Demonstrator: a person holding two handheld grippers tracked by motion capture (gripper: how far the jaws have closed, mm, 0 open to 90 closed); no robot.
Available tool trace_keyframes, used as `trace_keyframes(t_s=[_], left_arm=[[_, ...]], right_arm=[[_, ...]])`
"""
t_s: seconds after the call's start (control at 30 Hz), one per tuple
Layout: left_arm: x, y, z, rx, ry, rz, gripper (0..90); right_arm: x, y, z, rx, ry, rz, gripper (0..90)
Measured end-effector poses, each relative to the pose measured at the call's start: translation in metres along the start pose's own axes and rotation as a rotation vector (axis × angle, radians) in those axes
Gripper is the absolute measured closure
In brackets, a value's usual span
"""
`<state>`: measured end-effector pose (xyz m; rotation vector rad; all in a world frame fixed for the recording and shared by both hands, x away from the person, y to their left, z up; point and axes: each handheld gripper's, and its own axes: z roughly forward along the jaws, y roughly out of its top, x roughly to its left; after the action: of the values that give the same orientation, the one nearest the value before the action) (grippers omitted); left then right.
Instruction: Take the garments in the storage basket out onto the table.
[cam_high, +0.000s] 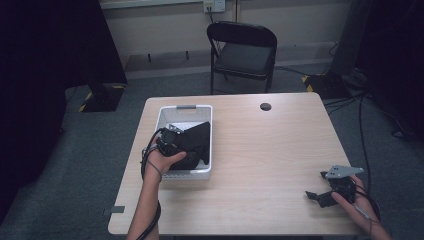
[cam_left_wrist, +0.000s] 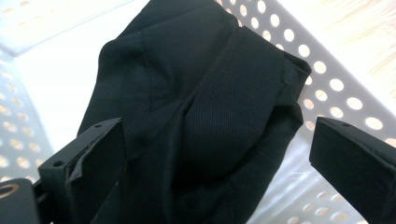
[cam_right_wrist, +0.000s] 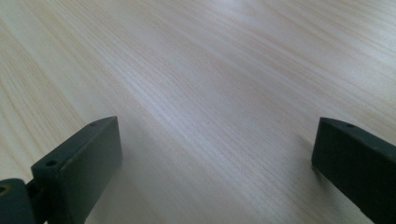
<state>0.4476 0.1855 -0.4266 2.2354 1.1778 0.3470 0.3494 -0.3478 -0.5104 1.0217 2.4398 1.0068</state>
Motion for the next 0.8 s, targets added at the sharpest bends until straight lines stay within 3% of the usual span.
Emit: trace_keyframes(t_s=[0.33,0.8], left_arm=[[0.005,0.011,0.010,0.033,-0.021,0.016,3.5],[0.008,0.025,0.029,0.094,-0.049,0.068,3.3]], right_arm=[[0.000,0.000,0.000,0.001,0.001,-0.001,0.1],[0.000,0.000,0.000,0.002,0.003,-0.003,0.0]])
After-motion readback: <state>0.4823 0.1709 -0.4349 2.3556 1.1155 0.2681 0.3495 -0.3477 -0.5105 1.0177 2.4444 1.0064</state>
